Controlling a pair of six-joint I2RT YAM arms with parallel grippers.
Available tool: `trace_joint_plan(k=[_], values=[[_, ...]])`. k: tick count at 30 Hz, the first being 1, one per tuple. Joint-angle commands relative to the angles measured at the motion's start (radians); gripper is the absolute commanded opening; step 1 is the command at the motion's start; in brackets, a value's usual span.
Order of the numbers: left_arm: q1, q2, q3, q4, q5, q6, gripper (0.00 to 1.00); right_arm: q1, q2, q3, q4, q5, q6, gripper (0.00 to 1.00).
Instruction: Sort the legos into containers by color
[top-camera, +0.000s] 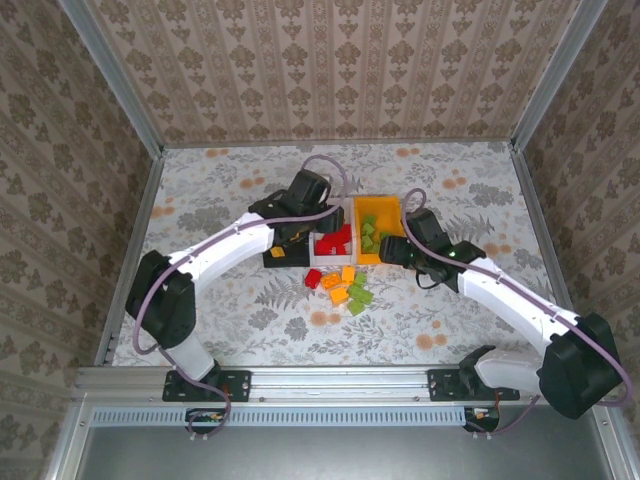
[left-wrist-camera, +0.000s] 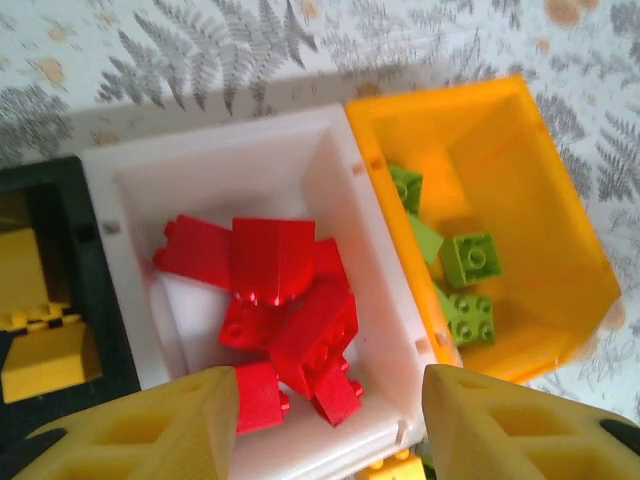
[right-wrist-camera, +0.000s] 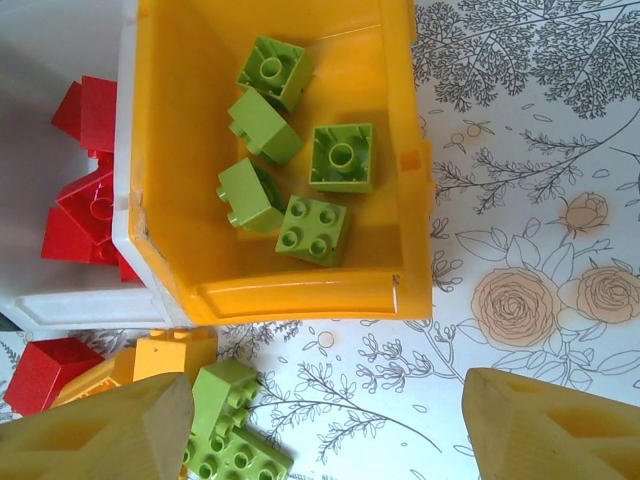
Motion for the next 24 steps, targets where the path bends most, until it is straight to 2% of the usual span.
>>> trace_joint_plan(k=[1, 7, 13, 24], values=[[-0.020, -0.046, -0.034, -0.010, 0.030, 0.016, 0.56, -0.001, -0.037, -0.024, -0.025, 0.028, 0.003, 0.73], [-0.091, -0.213, -0.247, -0.015, -0.036, -0.026, 0.72, -0.001, -0.019, -0.036, -0.005, 0.022, -0.002, 0.73], [-0.134, -0.332, -0.457, 0.041, -0.089, -0.068, 0.80, -0.001, -0.007, -0.040, 0.012, 0.011, 0.006, 0.73], [-0.114, -0.202, -0.552, 0.224, -0.112, -0.031, 0.79, 0.000, -0.038, -0.031, -0.016, 0.023, 0.009, 0.73]])
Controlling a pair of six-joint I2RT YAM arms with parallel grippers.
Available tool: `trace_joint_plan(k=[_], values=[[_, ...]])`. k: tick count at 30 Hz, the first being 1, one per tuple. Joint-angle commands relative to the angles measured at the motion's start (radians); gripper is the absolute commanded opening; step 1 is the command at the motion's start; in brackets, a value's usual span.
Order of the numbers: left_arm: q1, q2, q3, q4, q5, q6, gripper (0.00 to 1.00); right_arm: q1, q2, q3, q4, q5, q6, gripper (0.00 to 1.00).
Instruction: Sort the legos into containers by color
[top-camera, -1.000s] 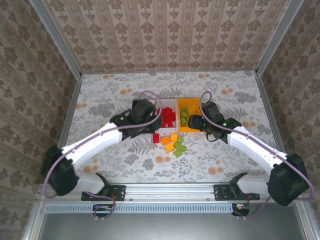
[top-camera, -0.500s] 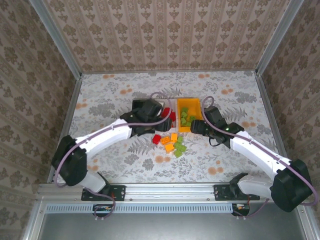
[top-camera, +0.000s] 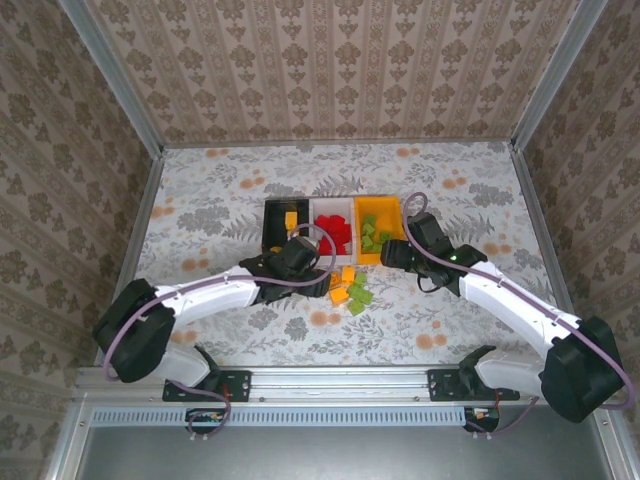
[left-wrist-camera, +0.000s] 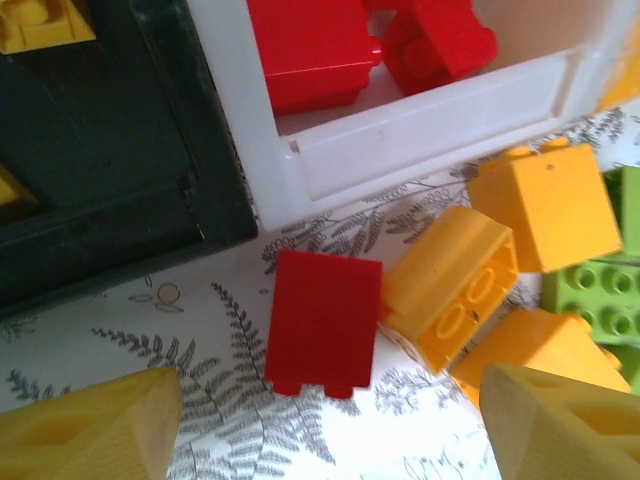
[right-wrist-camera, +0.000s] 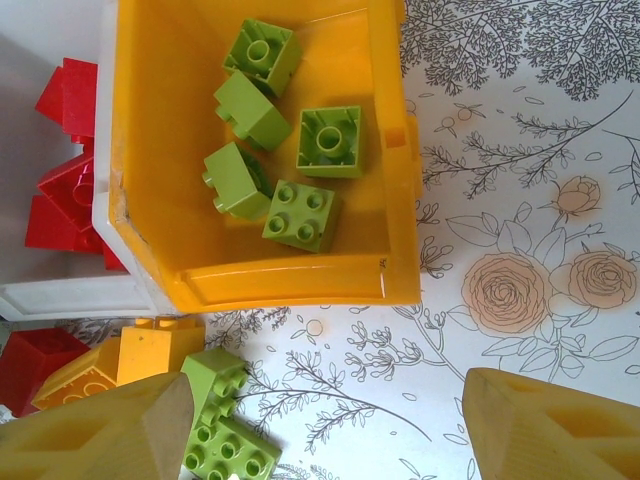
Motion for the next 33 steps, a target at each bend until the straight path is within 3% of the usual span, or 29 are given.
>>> trace_joint_plan(k=[1, 5, 11, 20, 22, 26, 33], values=[[0.016, 0.036, -0.008, 0.083, -0.017, 0.010, 0.79, -0.001, -0.031, -0.004, -0.025, 0.025, 0.007, 0.73], [0.034, 0.076, -0.005, 0.090, -0.012, 0.002, 0.76, -0.001, -0.043, -0.003, -0.033, 0.034, 0.006, 0.73], [0.045, 0.088, -0.033, 0.021, -0.038, -0.043, 0.64, -0.003, -0.059, 0.001, -0.044, 0.041, 0.003, 0.73], [0.043, -0.176, -0.217, -0.116, -0.078, -0.140, 0.55, -0.004, -0.066, 0.005, -0.038, 0.037, 0.001, 0.73], [0.040, -0.282, -0.247, -0.154, -0.065, -0.157, 0.58, -0.004, -0.063, 0.005, -0.034, 0.032, 0.001, 0.73], [0.018, -0.386, -0.241, -0.155, -0.044, -0.151, 0.75, -0.004, -0.055, 0.007, -0.024, 0.027, 0.007, 0.73], [0.020, -0.192, -0.156, -0.015, -0.044, -0.064, 0.82, -0.006, -0.046, 0.010, -0.030, 0.027, 0.009, 0.73]])
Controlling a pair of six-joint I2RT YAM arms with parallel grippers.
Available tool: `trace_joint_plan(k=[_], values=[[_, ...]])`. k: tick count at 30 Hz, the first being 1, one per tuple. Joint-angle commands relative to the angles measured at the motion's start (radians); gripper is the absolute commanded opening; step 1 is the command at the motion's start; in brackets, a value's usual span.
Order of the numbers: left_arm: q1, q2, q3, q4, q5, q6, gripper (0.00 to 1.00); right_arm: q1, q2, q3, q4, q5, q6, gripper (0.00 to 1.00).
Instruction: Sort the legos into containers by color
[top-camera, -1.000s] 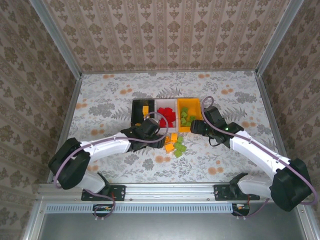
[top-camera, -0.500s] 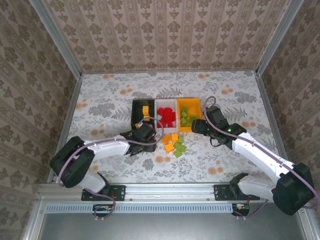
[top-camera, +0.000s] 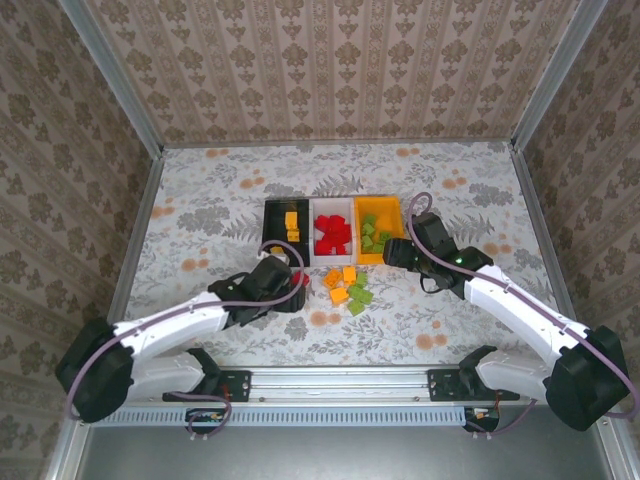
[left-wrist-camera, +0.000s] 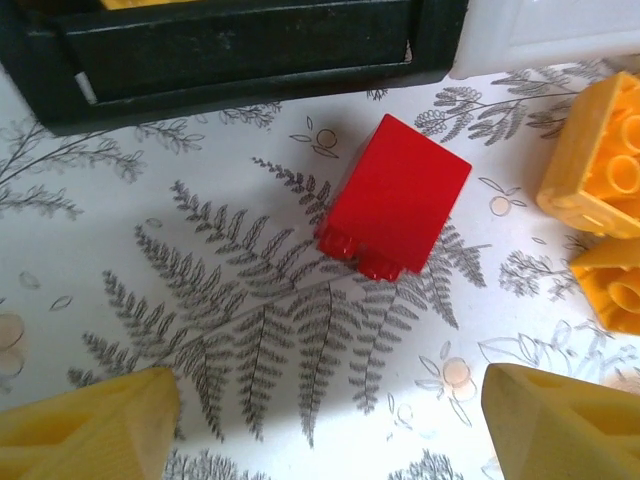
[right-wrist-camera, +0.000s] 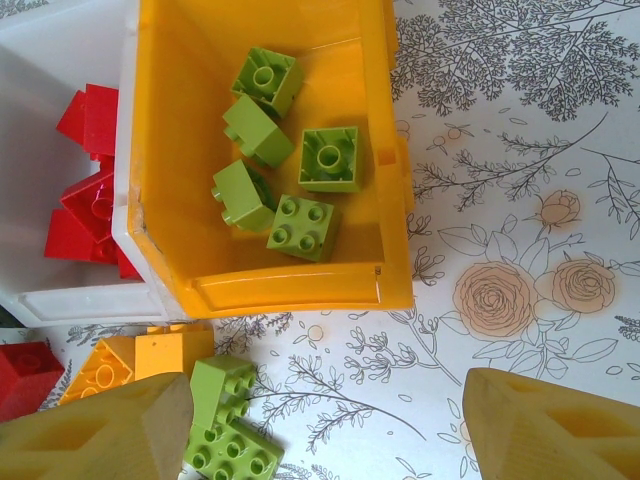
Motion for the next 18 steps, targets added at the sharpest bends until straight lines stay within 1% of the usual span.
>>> trace_joint_plan(k=[1, 5, 11, 14, 18], values=[[-0.002, 0.107, 0.068, 0.091, -0.006, 0.058, 0.82, -0.005, -0.002, 0.009, -0.022, 0.009, 0.009, 0.73], [0.006, 0.237, 0.129, 0.128, -0.051, 0.093, 0.82, -0.005, -0.019, 0.005, -0.035, 0.016, 0.008, 0.74], [0.036, 0.347, 0.146, 0.162, -0.065, 0.094, 0.77, -0.009, -0.045, 0.001, -0.047, 0.022, 0.001, 0.74], [0.037, 0.380, 0.140, 0.205, -0.065, 0.107, 0.69, -0.010, -0.048, -0.004, -0.046, 0.022, 0.001, 0.74], [0.026, 0.394, 0.116, 0.283, -0.045, 0.132, 0.54, -0.011, -0.048, -0.006, -0.047, 0.022, -0.001, 0.74]])
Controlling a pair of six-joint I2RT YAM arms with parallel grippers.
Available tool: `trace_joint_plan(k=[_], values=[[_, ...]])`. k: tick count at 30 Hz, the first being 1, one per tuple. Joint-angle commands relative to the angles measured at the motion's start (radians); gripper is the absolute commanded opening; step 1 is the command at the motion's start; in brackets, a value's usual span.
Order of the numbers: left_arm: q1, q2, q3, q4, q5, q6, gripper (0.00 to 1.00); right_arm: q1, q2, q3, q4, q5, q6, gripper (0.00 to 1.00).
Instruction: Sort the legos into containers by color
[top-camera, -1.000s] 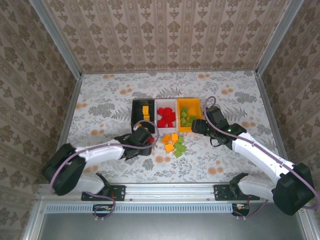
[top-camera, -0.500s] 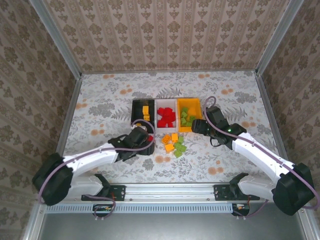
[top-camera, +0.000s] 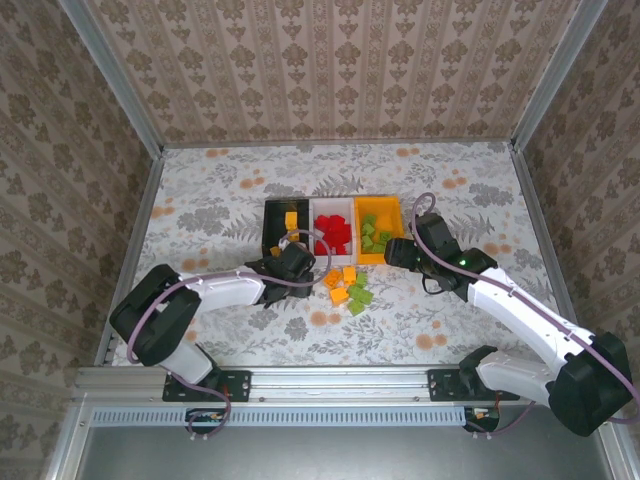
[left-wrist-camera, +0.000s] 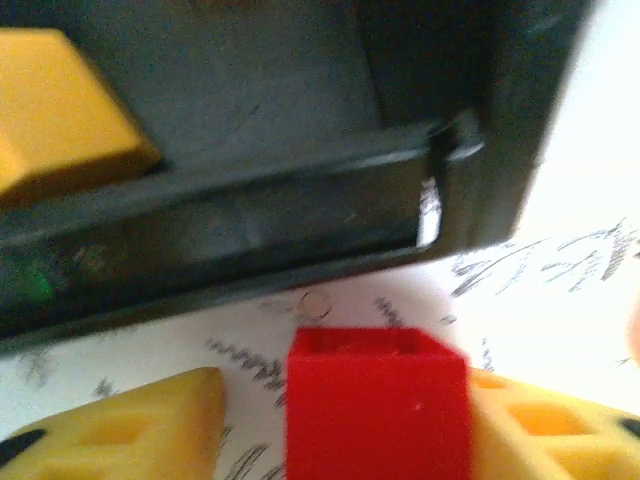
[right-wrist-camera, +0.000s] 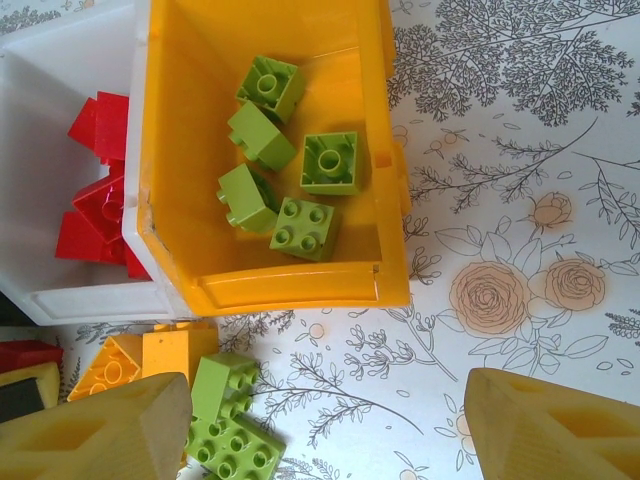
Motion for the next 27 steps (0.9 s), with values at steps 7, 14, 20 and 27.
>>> trace_joint_plan(k=[7, 14, 20, 27], values=[[-0.055, -0.056, -0.055, 0.048, -0.002, 0.011, 0.38, -0.015, -0.021, -0.014, -0.028, 0.021, -0.003, 0.74], [-0.159, -0.312, -0.046, -0.134, -0.043, -0.040, 0.34, -0.016, -0.026, -0.025, -0.015, 0.015, -0.001, 0.74], [-0.083, -0.302, 0.177, -0.184, 0.020, 0.035, 0.35, -0.018, -0.041, -0.055, -0.004, 0.009, 0.008, 0.74], [0.033, 0.058, 0.552, -0.173, 0.110, 0.121, 0.34, -0.022, -0.052, -0.061, -0.025, 0.024, -0.001, 0.74]])
